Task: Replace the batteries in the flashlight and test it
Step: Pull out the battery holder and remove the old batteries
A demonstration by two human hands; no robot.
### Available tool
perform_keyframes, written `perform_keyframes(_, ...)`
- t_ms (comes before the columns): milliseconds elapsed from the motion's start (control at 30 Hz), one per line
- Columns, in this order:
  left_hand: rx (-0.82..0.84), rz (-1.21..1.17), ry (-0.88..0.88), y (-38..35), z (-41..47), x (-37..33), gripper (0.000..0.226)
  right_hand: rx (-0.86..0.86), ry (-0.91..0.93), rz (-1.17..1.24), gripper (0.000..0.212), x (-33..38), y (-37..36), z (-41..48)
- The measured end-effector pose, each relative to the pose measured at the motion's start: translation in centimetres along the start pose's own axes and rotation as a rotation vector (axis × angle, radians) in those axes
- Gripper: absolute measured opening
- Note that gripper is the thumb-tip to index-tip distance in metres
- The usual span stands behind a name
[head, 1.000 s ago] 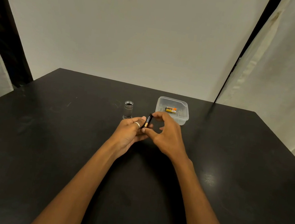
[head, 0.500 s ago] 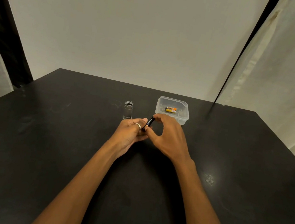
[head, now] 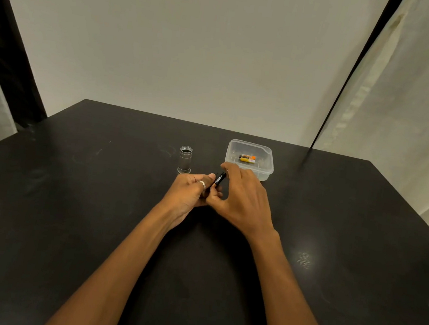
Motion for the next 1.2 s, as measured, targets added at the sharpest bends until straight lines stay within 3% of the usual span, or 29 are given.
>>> perform_keyframes(567, -0.023, -0.062, 0.020, 0.1, -0.1, -0.1, 0.034, 0.005, 0.077, 0.044, 0.026, 0.4, 0.0, 0.0)
perform_keyframes(767, -0.038, -0.107, 0.035, 0.1, -0.2, -0.2, 0.029, 0.077, 0.096, 0.104, 0.039, -0.2, -0.5, 0.1)
perform_keyframes(933, -0.041, -0.131, 0.031, 0.0, -0.5, -0.6, 0.027, 0.032, 0.095, 0.195, 0.036, -0.2, -0.4, 0.1)
perform_keyframes(1067, -0.053, -0.155, 0.031, -0.1, -0.5, -0.6, 0.028, -0.045, -0.002, 0.397, 0.028, -0.9, 0.0, 0.4)
perform_keyframes(1200, -0.076, -0.168, 0.046, -0.2, -0.5, -0.6, 0.026, -0.196, -0.249, 0.652, 0.021, -2.2, 0.7, 0.9)
Point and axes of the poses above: each hand's wrist, its own z-axis towards the middle knuckle, its own y-axis out of the back of the hand, x = y × z, the point moved 4 cm from there along z, towards the middle knuckle, and after that the axes turned 6 degrees about x, right-handed, at the moved point
